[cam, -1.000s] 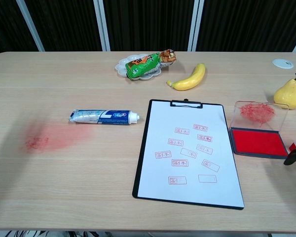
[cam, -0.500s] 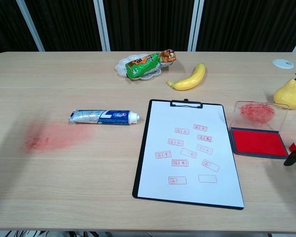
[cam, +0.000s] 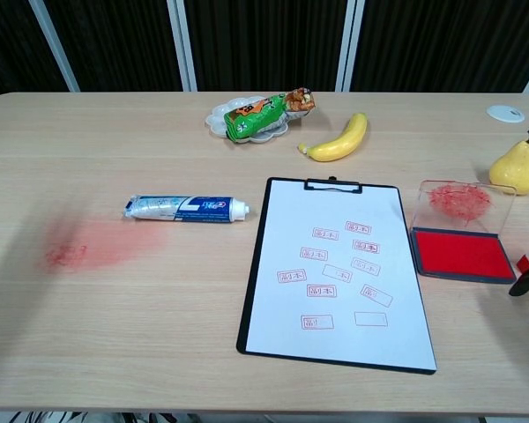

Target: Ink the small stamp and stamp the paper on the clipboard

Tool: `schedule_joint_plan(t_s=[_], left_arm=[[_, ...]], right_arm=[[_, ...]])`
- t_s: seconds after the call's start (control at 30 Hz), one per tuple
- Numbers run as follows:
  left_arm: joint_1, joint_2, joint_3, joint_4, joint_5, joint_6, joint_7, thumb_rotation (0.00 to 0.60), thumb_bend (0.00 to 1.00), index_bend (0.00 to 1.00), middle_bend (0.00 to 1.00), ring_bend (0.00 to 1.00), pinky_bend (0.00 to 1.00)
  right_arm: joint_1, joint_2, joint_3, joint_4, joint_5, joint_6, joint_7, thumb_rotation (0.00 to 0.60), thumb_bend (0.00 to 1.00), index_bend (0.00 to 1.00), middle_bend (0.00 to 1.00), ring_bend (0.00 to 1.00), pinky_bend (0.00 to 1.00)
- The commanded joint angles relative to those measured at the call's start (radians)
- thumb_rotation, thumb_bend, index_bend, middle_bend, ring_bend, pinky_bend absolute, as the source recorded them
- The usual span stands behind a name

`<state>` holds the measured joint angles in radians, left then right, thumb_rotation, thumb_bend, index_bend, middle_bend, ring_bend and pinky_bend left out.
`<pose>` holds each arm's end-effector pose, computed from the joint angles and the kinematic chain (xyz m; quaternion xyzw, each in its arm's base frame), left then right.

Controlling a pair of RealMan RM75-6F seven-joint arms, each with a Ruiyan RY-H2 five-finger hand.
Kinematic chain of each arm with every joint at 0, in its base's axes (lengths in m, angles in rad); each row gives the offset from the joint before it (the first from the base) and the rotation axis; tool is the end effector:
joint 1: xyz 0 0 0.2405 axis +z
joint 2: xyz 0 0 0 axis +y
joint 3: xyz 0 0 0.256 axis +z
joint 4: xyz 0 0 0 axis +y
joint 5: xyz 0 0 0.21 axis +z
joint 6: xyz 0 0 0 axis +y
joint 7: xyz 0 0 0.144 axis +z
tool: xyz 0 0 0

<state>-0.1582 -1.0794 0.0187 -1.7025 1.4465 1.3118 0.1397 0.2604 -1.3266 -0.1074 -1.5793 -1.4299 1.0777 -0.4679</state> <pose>-0.3048 0.1838 0.1340 -0.6594 -0.4145 -0.3018 0.5498 -0.2978 -0.1777 0.0246 0.7939 -0.3598 0.1844 0.4542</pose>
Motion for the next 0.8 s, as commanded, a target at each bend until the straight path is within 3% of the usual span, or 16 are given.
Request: schedule_joint_plan(t_s=[0.03, 0.27, 0.47, 0.53, 0.7, 0.8], left_arm=[[-0.001, 0.001, 0.000, -0.001, -0.001, -0.002, -0.001, 0.600, 0.02, 0.00, 0.00, 0.00, 0.00], [-0.005, 0.003, -0.003, -0.003, -0.017, -0.016, -0.006, 0.600, 0.02, 0.00, 0.00, 0.00, 0.00], [-0.010, 0.006, -0.006, -0.008, -0.032, -0.030, -0.011, 0.600, 0.02, 0.00, 0.00, 0.00, 0.00], [-0.011, 0.008, -0.006, -0.010, -0.035, -0.033, -0.012, 0.600, 0.02, 0.00, 0.00, 0.00, 0.00], [-0.013, 0.012, -0.007, -0.016, -0.041, -0.038, -0.013, 0.600, 0.02, 0.00, 0.00, 0.00, 0.00], [-0.013, 0.013, -0.007, -0.018, -0.044, -0.039, -0.015, 0.600, 0.02, 0.00, 0.00, 0.00, 0.00]], right_arm=[[0.000, 0.002, 0.001, -0.002, 0.000, 0.002, -0.002, 0.600, 0.25, 0.19, 0.16, 0.20, 0.35], [-0.002, 0.029, 0.020, -0.050, -0.026, 0.053, 0.011, 0.600, 0.25, 0.19, 0.16, 0.20, 0.36], [0.006, 0.049, 0.075, -0.109, -0.006, 0.094, 0.033, 0.600, 0.25, 0.19, 0.17, 0.24, 0.44], [0.018, 0.050, 0.102, -0.117, 0.017, 0.094, 0.025, 0.600, 0.25, 0.19, 0.17, 0.28, 0.49], [0.055, 0.029, 0.166, -0.108, 0.104, 0.068, -0.012, 0.600, 0.26, 0.19, 0.21, 0.54, 0.67], [0.073, 0.009, 0.185, -0.088, 0.148, 0.049, -0.033, 0.600, 0.26, 0.21, 0.22, 0.63, 0.73]])
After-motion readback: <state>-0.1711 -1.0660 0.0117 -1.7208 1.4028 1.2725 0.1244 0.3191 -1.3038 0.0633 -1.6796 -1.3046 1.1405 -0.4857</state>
